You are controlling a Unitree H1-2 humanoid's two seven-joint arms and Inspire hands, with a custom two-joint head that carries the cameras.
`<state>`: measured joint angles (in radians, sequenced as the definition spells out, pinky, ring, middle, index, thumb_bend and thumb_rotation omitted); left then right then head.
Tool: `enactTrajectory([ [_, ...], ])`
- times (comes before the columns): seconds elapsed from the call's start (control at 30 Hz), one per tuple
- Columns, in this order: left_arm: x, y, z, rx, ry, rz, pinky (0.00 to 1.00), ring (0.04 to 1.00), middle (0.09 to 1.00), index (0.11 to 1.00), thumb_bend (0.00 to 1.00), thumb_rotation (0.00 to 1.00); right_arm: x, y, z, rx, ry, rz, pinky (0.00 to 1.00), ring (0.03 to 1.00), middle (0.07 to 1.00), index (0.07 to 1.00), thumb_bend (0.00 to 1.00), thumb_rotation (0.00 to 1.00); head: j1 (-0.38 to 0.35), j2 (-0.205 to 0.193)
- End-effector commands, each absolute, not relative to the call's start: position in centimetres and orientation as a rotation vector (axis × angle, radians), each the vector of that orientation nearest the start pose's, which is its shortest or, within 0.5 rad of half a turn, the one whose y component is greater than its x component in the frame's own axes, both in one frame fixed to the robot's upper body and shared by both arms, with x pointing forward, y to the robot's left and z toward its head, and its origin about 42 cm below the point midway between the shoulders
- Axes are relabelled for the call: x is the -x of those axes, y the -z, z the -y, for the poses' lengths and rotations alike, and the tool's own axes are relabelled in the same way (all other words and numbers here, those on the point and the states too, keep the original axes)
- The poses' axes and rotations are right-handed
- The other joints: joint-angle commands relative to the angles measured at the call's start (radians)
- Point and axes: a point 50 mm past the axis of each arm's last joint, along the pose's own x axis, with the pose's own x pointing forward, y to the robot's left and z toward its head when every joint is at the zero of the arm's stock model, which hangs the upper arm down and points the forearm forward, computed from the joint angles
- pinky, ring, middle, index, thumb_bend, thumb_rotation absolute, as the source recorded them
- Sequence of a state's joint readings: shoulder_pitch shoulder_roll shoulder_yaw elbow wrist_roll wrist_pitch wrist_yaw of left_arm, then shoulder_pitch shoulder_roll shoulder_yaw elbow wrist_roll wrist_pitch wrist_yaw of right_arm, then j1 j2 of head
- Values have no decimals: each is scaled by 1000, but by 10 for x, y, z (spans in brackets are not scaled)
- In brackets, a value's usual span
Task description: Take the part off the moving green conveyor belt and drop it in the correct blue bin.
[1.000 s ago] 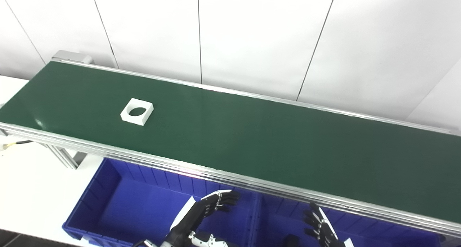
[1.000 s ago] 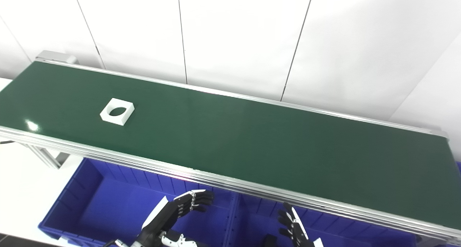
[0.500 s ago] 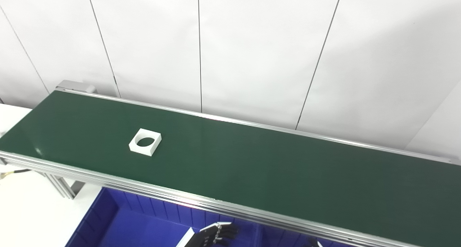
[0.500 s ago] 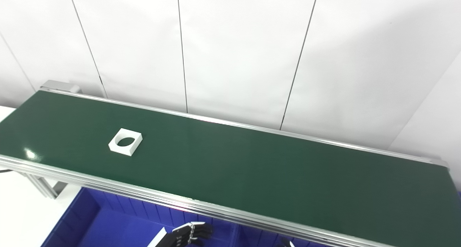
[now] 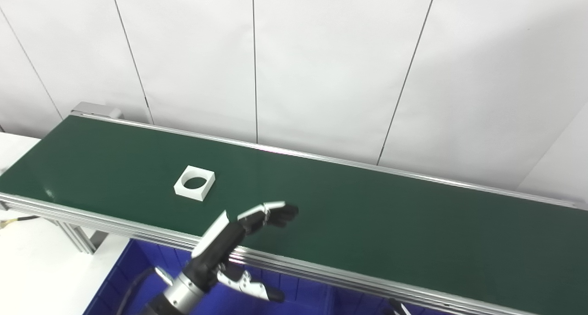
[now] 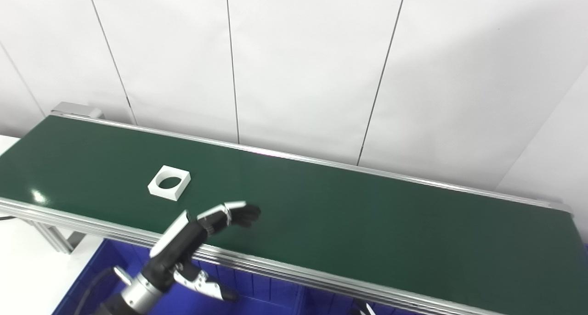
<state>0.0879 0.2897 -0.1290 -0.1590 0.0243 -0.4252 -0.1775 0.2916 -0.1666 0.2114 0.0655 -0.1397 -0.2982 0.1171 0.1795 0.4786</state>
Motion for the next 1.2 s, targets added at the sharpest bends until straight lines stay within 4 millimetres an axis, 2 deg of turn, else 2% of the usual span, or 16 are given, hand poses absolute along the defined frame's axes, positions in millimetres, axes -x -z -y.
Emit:
enactTrajectory([
  [0.0,-259,-170,-261,-374,372,527,794,837,851,840,874,340,-170,-40,215,228,-326,21,772,863,888,948,935,279,4,2],
  [0.2,-300,-210,-285,-494,359,517,797,844,862,838,853,324,-172,-40,217,226,-332,21,782,864,891,952,934,283,8,12],
  [0.27,-311,-217,-290,-534,350,512,782,832,859,835,850,324,-173,-40,218,229,-333,23,782,864,890,952,934,284,9,15],
  [0.4,-348,-224,-310,-646,326,461,788,844,866,839,855,296,-174,-40,219,221,-334,27,784,866,893,951,935,281,13,18],
  [0.63,-384,-220,-326,-758,326,372,790,844,858,836,856,243,-174,-41,218,206,-323,54,761,856,879,949,935,268,16,25],
  [0.8,-412,-212,-337,-929,352,267,791,854,874,845,849,252,-174,-40,217,202,-323,81,759,849,873,944,933,270,19,27],
  [1.17,-446,-198,-349,-1139,382,115,808,890,904,865,936,186,-176,-40,215,188,-323,100,751,842,867,943,936,269,21,29],
])
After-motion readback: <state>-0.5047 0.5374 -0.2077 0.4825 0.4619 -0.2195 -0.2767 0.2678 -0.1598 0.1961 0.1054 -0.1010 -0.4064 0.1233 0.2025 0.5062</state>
